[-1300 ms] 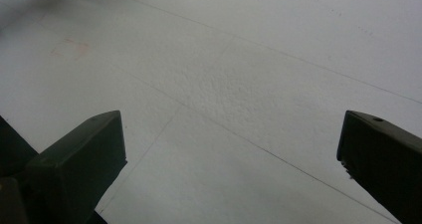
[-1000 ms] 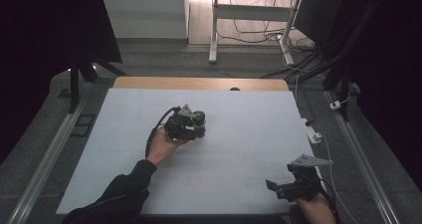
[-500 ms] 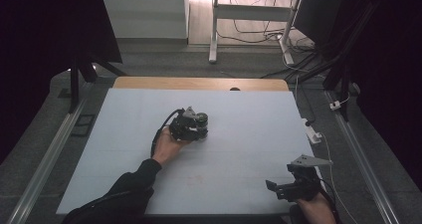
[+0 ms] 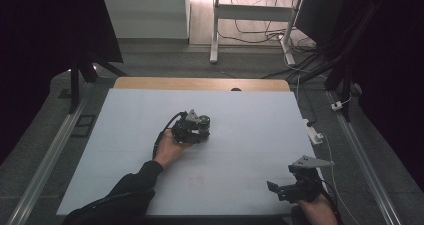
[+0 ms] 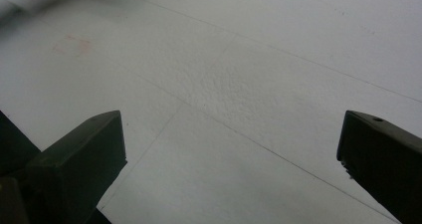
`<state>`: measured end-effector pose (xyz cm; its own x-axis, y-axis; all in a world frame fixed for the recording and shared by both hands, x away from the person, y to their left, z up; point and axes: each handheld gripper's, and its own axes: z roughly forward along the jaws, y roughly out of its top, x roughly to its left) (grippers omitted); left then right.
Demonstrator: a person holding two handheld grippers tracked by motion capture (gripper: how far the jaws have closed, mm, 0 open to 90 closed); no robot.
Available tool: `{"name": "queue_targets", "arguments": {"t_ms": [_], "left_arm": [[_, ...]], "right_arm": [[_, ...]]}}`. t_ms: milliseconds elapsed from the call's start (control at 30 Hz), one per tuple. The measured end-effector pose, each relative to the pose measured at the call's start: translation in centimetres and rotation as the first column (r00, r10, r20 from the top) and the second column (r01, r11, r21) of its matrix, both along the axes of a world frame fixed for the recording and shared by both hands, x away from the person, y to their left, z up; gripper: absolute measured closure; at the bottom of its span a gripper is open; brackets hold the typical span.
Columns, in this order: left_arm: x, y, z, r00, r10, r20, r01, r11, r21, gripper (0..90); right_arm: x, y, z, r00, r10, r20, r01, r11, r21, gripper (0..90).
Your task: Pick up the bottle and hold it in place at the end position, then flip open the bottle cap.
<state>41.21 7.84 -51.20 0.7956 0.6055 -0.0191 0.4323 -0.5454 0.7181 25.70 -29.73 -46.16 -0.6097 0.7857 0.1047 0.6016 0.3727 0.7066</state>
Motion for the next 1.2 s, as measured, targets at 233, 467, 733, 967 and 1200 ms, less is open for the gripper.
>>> {"name": "queue_targets", "arguments": {"t_ms": [233,467,733,967,1200], "left_arm": [[0.0,0.0,0.0,1.0000,-0.002,-0.005,0.002,1.0000,0.001,53.4],[0.0,0.0,0.0,1.0000,0.001,-0.009,-0.001,1.0000,0.000,53.5],[0.0,0.1,-0.1,1.0000,0.000,-0.008,-0.001,1.0000,-0.005,53.6],[0.0,0.1,-0.1,0.9999,0.003,-0.010,-0.003,1.0000,-0.006,53.6],[0.0,0.1,-0.1,0.9999,0.004,-0.012,-0.004,1.0000,-0.004,53.7]], "right_arm": [[-0.1,0.0,0.1,0.9999,-0.004,0.009,0.004,1.000,0.004,0.0],[-0.3,-0.1,0.2,0.9990,-0.026,0.036,0.026,1.000,0.003,0.0],[-0.4,0.3,0.5,0.9989,-0.006,0.047,0.006,1.000,0.012,0.0],[-0.3,1.2,1.1,0.9975,0.038,0.060,-0.040,0.999,0.023,0.0],[0.4,2.3,1.5,0.9943,0.086,0.063,-0.090,0.994,0.062,0.0]]}}
